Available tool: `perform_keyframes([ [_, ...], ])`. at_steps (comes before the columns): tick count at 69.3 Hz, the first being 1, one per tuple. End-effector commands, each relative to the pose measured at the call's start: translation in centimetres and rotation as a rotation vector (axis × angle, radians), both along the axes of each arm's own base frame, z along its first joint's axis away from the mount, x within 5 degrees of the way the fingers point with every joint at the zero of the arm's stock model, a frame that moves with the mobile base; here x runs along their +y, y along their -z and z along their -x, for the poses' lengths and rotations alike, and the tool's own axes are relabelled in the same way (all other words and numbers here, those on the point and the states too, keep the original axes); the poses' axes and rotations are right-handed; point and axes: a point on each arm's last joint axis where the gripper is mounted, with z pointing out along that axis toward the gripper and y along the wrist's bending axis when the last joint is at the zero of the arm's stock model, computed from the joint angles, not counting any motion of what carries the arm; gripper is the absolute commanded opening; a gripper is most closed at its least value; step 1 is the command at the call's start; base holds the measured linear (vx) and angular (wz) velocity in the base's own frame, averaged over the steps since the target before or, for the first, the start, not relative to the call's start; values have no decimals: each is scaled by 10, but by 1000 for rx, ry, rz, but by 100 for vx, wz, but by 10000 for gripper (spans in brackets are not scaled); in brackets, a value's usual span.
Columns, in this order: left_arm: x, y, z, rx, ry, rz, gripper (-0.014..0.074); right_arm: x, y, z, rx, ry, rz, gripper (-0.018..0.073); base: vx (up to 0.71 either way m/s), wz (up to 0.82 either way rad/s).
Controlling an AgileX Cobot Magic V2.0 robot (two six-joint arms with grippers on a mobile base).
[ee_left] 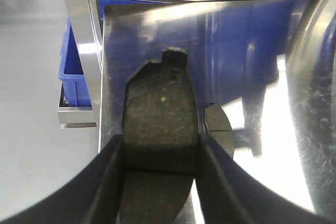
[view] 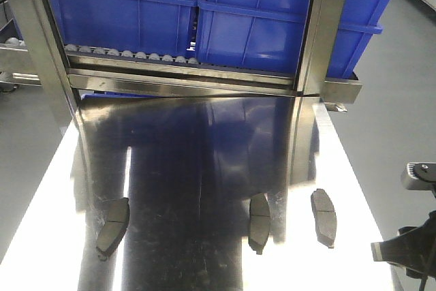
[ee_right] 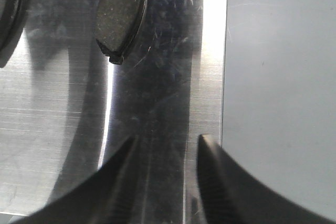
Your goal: Move and align brake pads A on conveyor
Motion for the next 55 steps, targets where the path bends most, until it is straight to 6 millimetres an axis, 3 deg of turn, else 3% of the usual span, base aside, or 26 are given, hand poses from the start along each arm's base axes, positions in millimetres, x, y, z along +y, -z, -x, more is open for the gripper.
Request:
perform_keyframes([
  [1,0,-17,-4,-117,-18,29,-6,0,-12,-7,-76,-2,3,404,0,0],
  [8,0,-17,-4,-117,-18,29,-6,0,-14,-8,-89,-1,3,466,0,0],
  [25,0,-17,-4,-117,-18,29,-6,12,-33,-29,-86,-27,-22,451,0,0],
  [40,0,-17,-4,-117,-18,29,-6,45,-35,-71,-32,-40,13,449,0,0],
  [55,0,-17,-4,-117,-18,29,-6,56,-21,-111,60,-22,67,449,0,0],
])
